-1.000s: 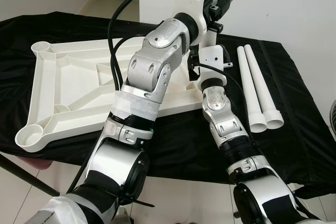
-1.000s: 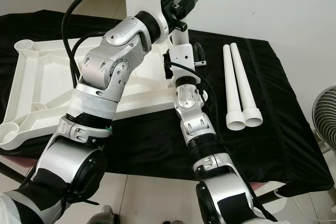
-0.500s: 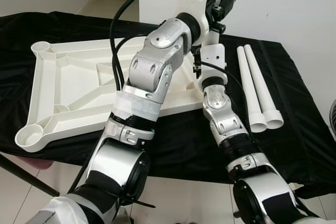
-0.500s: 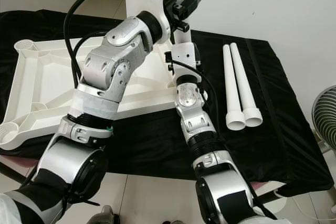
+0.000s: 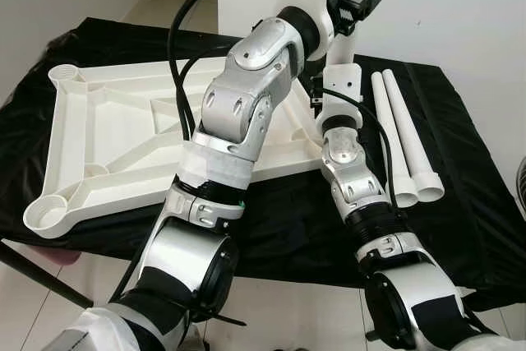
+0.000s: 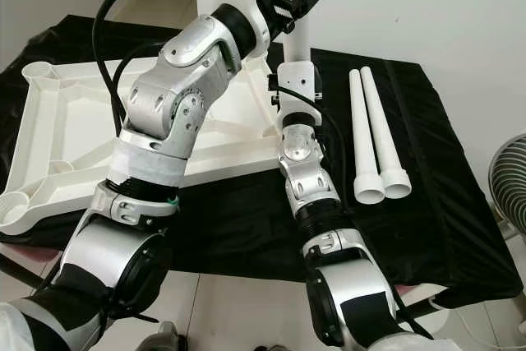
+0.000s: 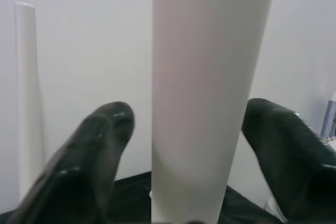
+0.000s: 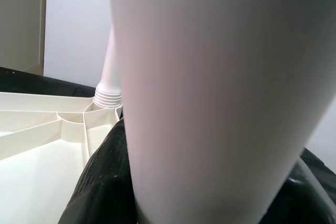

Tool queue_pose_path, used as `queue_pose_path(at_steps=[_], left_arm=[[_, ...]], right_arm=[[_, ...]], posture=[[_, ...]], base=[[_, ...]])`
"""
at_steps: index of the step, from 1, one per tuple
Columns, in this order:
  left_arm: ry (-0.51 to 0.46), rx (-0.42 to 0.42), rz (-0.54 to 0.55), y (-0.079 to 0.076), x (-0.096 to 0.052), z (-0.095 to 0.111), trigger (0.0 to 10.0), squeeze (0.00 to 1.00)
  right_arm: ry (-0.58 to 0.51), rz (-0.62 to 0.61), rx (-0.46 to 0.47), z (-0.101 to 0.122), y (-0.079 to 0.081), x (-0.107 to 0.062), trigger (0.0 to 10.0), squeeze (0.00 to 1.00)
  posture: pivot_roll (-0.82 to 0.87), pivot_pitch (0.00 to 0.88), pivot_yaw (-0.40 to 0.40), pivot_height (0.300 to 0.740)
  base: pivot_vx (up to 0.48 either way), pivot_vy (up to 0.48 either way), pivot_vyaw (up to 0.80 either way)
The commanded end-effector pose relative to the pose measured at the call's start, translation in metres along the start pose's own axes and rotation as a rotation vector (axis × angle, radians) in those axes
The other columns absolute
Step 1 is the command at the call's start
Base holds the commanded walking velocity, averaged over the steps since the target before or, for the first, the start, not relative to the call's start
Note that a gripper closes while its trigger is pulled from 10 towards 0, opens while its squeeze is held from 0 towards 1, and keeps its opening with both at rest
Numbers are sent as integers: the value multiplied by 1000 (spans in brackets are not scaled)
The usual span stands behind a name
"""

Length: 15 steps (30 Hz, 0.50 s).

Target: Building children table

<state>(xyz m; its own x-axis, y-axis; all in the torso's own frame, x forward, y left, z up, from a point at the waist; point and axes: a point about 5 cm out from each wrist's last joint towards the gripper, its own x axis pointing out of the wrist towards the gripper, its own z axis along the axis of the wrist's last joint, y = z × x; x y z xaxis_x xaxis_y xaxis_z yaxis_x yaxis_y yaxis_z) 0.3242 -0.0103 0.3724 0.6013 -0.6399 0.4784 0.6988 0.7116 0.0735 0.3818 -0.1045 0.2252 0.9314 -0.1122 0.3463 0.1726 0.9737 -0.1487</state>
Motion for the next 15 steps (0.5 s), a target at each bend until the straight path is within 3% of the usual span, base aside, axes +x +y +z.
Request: queue_pose_path(at_steps=[1, 10, 11, 12, 15], left_arm=[[-14, -16, 13, -2, 2, 3, 10000, 1000], [-51, -54, 11, 3, -3, 8, 10000, 1000], [-58, -58, -1, 3, -5, 9, 10000, 710], [-62, -65, -11, 4, -7, 10, 10000, 0], [-65, -71, -21, 4, -9, 10, 10000, 0]], right_arm=[[17, -17, 12, -1, -3, 2, 10000, 0], [44, -62, 31, -5, -11, 4, 10000, 0], [57, -71, 43, -7, -14, 4, 10000, 0], [62, -75, 48, -7, -16, 5, 10000, 0], [65, -76, 51, -7, -18, 5, 10000, 0]], posture=[[173, 43, -79, 740], [174, 32, -75, 740], [174, 29, -76, 740], [176, 28, -77, 740], [176, 28, -77, 740]], base=[[0, 0, 0], [0, 0, 0], [0, 0, 0], [0, 0, 0], [0, 0, 0]])
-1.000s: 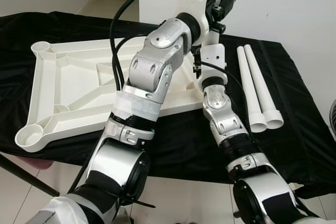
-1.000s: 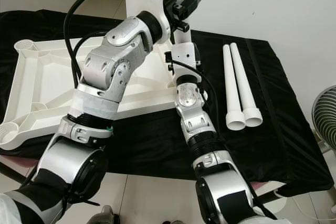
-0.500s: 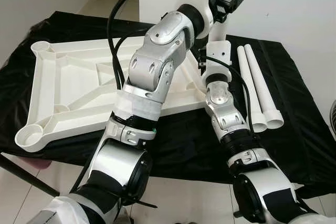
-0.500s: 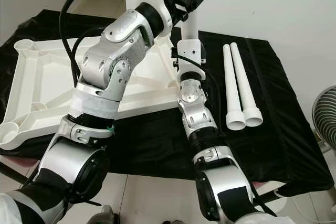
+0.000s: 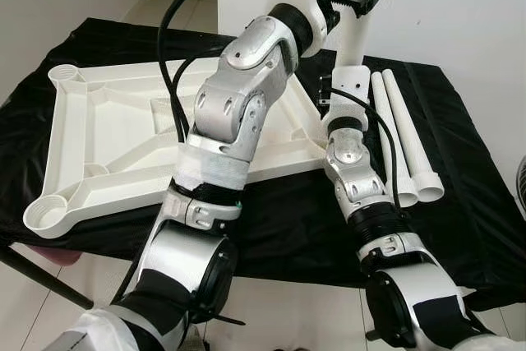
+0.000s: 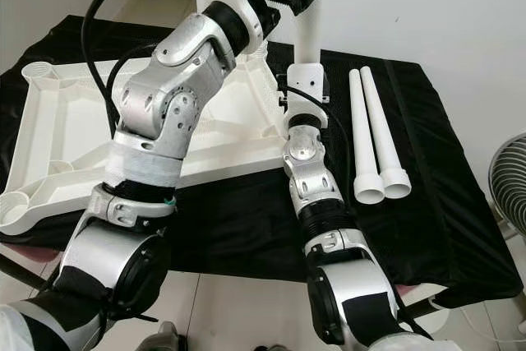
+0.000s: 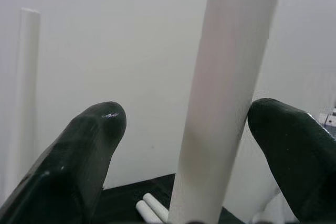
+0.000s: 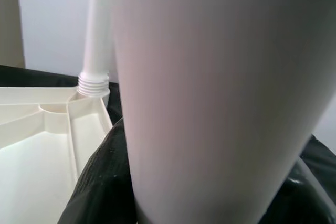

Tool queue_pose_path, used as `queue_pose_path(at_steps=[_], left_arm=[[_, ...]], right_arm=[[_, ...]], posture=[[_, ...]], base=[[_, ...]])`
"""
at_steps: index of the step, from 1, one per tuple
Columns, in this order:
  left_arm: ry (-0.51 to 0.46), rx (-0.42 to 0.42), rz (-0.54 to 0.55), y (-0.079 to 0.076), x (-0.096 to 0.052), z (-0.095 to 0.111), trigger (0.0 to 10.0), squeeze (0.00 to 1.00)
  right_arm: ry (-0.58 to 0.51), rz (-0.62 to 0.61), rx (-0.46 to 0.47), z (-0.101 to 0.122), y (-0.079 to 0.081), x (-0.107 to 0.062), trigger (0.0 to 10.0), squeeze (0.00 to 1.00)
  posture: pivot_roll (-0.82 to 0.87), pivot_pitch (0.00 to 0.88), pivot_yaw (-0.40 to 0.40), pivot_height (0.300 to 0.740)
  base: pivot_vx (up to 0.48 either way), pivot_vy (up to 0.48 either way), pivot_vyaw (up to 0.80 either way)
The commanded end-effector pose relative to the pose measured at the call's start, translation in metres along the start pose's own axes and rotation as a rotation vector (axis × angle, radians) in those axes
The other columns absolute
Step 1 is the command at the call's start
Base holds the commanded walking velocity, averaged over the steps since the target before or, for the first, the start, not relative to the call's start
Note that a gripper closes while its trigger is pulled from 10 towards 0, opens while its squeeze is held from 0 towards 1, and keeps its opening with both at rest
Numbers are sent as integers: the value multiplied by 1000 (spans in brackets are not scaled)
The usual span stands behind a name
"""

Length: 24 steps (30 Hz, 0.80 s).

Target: Building children table

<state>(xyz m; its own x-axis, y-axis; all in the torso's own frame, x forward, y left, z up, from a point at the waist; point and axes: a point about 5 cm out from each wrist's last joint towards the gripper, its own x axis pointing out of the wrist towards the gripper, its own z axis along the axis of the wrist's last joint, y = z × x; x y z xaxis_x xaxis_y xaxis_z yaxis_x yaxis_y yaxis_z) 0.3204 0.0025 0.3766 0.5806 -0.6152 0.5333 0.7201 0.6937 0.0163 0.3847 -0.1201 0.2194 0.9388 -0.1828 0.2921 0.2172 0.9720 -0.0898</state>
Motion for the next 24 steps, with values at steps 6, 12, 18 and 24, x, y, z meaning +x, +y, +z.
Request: queue_pose_path(at_steps=[6, 12, 18, 24], left_arm=[[42, 9, -23, 7, -16, -9, 10000, 0], [134, 26, 19, 18, -36, -33, 10000, 0], [334, 122, 69, 28, -65, -77, 10000, 0], [474, 212, 63, 28, -83, -109, 10000, 0]], right_arm=[[9, -33, 19, 1, -15, 5, 10000, 0], [19, -46, 28, -3, -24, 3, 10000, 0], [71, -35, 61, -17, -34, -5, 10000, 0], [99, -38, 80, -23, -39, -8, 10000, 0]], posture=[[172, 16, -70, 740], [169, 13, -67, 740], [164, 16, -70, 740], [162, 33, -68, 740]], base=[[0, 0, 0], [0, 0, 0], [0, 0, 0], [0, 0, 0]])
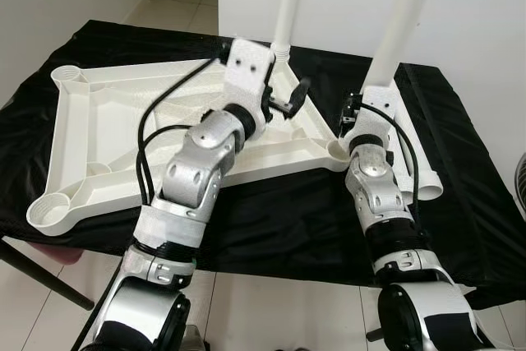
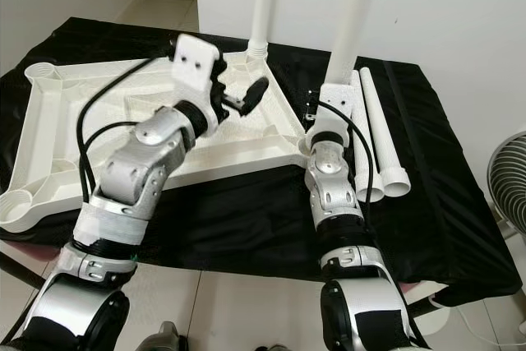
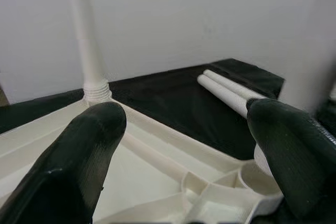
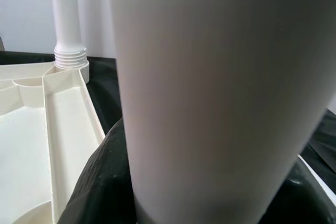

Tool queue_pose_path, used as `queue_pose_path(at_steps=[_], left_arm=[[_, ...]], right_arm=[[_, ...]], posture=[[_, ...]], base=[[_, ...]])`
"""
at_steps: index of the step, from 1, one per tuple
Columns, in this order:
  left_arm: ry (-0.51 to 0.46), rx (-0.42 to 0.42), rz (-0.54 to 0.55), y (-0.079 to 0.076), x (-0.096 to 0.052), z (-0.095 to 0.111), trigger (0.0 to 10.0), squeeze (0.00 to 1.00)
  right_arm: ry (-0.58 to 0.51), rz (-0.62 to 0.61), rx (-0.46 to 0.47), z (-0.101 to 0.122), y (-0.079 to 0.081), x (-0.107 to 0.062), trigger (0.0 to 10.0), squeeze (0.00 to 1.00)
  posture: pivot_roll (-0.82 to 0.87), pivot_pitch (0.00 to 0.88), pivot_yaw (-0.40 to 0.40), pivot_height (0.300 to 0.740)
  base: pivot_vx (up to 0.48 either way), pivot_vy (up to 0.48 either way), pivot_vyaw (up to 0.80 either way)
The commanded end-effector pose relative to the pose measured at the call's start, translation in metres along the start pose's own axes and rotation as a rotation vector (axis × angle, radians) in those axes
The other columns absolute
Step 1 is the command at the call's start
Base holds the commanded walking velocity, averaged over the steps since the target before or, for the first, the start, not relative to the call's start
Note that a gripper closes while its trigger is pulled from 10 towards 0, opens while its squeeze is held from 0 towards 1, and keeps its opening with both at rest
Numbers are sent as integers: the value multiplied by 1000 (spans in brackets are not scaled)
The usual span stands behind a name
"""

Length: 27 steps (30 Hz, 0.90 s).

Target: Building children table

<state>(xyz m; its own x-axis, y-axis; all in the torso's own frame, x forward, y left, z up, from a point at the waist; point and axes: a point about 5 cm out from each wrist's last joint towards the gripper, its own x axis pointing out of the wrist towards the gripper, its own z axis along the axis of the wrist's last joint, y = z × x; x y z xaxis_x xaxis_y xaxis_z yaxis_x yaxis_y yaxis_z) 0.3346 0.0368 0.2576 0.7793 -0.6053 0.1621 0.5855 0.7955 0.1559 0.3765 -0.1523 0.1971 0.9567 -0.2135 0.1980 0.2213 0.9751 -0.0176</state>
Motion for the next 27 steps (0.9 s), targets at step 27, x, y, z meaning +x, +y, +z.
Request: queue_pose_path(at_steps=[27], left_arm=[[349, 184, -234, -42, 8, -88, 10000, 0]], right_arm=[[-76, -77, 111, 12, -32, -13, 10000, 0]], posture=[[141, 83, -32, 740]], base=[[0, 0, 0]])
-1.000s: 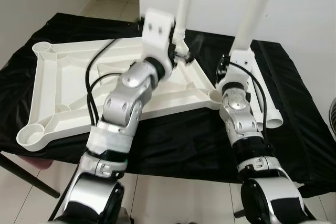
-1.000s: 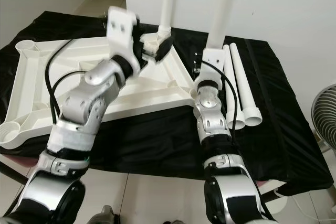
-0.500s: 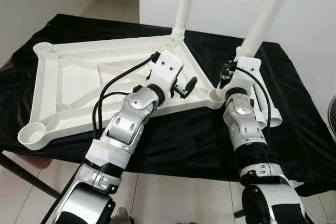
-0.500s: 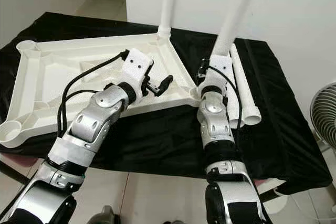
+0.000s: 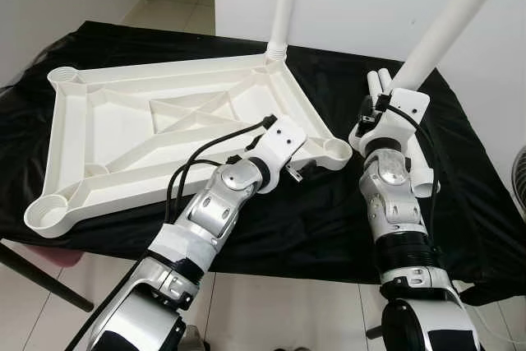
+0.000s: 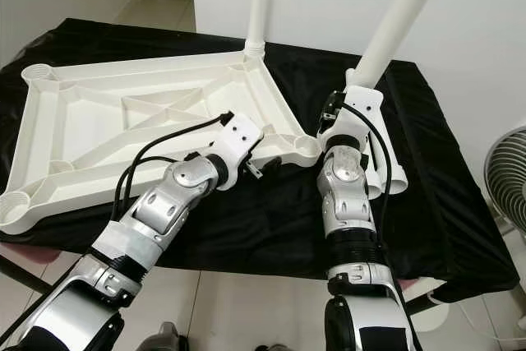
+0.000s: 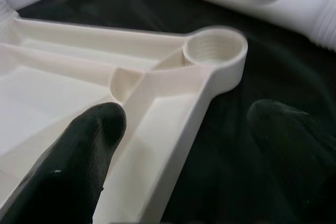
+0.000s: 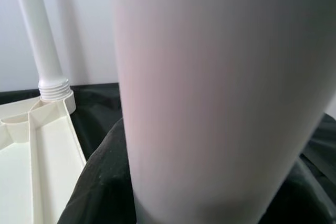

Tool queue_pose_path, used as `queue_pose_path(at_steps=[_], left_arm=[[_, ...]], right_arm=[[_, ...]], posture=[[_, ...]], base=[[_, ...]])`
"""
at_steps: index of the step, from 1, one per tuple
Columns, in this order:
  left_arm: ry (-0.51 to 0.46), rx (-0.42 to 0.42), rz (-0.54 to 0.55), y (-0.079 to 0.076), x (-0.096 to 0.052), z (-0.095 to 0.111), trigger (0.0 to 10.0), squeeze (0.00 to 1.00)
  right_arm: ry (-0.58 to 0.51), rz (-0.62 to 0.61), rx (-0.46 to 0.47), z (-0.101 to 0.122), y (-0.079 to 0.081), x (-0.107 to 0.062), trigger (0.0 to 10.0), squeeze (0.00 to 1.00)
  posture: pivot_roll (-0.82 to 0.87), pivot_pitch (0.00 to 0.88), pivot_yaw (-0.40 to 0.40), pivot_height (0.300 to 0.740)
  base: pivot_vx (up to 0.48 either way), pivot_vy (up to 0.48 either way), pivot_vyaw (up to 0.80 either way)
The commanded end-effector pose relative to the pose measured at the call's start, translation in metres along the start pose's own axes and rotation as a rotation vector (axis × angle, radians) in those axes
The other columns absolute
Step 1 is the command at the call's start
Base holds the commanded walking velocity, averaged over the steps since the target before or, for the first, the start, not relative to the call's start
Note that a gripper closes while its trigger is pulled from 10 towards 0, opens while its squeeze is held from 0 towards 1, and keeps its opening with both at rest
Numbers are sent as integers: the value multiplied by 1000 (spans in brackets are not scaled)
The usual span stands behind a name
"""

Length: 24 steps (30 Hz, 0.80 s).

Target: Building children table

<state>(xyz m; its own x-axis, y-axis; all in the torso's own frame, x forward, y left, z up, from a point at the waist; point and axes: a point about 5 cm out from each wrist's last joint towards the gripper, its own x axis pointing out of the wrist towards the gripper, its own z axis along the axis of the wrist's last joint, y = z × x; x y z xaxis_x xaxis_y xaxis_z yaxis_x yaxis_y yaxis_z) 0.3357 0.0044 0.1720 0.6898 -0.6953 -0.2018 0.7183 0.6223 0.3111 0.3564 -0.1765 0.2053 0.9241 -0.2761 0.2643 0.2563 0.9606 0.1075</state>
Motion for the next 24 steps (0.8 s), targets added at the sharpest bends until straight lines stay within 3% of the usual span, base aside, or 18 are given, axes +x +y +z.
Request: queue_pose_path(at_steps=[1, 10, 15, 23, 24], left_arm=[[79, 39, -49, -8, 10, -14, 10000, 0], [134, 56, -89, -14, 23, -21, 10000, 0], [138, 81, -57, -10, 28, -19, 10000, 0], [136, 52, -48, -1, 35, -10, 10000, 0], [135, 50, -57, 0, 35, -10, 5725, 0]], right_arm=[[-4, -22, -4, 3, -8, -1, 10000, 0], [-3, -36, -16, 4, -10, -2, 10000, 0], [1, -37, -15, 5, -10, -4, 10000, 0], [11, -52, -16, 3, -11, -6, 10000, 0], [12, -51, -16, 3, -11, -7, 10000, 0]], posture=[[138, 85, -29, 740], [132, 94, -17, 740], [128, 98, -11, 740], [126, 103, -2, 740], [127, 105, 0, 740]], base=[[0, 0, 0], [0, 0, 0], [0, 0, 0], [0, 0, 0], [0, 0, 0]])
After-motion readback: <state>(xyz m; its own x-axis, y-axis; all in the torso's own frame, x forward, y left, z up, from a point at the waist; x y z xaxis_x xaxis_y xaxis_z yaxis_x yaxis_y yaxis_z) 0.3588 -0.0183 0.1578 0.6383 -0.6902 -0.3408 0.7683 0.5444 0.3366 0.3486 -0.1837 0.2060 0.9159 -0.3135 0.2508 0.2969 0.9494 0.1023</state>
